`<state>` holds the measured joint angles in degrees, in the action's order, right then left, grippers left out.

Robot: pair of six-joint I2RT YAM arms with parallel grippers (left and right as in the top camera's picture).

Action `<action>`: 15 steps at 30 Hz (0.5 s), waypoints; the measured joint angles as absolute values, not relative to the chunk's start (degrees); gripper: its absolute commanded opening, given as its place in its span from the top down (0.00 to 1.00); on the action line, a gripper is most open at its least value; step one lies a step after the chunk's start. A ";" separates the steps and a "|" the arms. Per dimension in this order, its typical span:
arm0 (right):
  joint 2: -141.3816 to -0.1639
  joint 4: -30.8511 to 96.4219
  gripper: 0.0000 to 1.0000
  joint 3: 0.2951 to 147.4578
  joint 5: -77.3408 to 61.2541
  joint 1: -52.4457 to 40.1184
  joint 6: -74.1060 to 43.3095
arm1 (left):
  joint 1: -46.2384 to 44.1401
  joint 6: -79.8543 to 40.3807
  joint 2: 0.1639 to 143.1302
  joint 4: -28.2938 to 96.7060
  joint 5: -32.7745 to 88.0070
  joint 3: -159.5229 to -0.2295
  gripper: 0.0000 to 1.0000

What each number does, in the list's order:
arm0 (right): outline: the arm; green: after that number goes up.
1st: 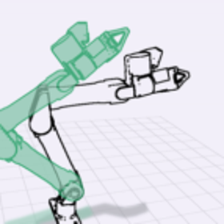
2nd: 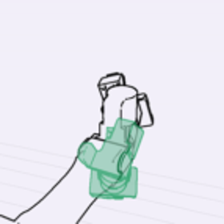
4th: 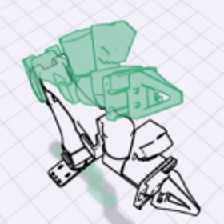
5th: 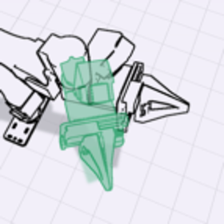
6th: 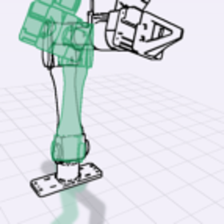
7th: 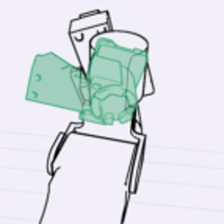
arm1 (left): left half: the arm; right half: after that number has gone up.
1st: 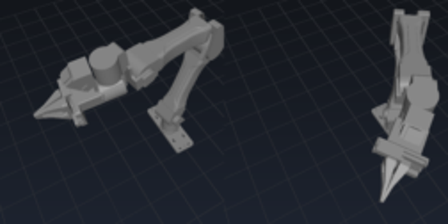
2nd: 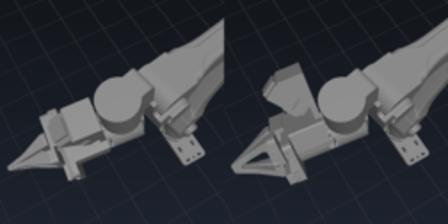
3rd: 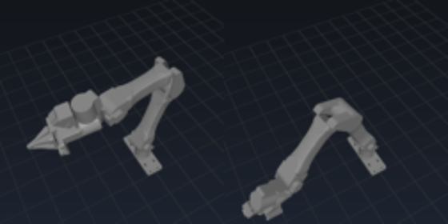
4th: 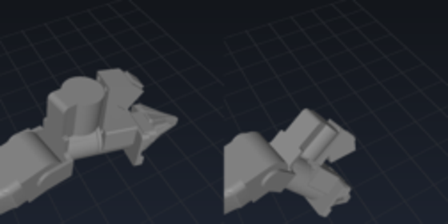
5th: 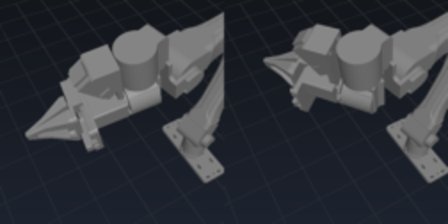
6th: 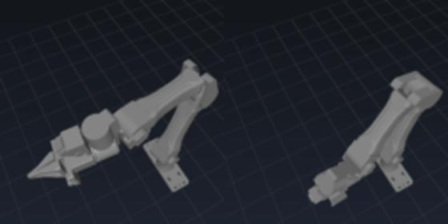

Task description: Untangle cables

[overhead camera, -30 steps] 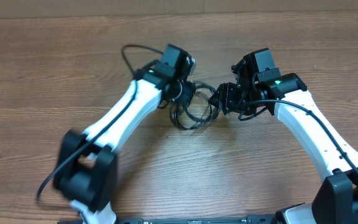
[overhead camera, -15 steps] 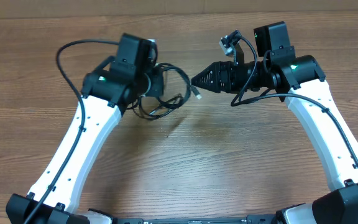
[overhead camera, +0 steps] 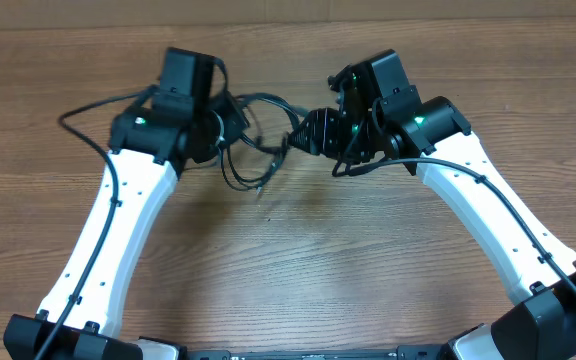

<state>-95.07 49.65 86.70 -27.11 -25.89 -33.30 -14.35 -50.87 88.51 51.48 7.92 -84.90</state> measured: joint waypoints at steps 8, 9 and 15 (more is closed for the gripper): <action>-97.93 40.38 0.40 86.70 -22.81 -29.78 -46.24 | -12.78 -82.26 88.51 51.48 9.89 -84.90 0.96; -99.07 40.40 0.40 86.70 -22.26 -31.07 -46.81 | -12.78 -84.55 88.51 51.46 10.31 -84.90 0.96; -102.74 40.51 0.40 86.70 -20.49 -33.08 -48.03 | -12.78 -91.20 88.51 51.44 10.96 -84.90 0.96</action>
<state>-102.74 40.51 86.70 -20.49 -33.08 -48.03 -12.78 -91.20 88.51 51.44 10.96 -84.90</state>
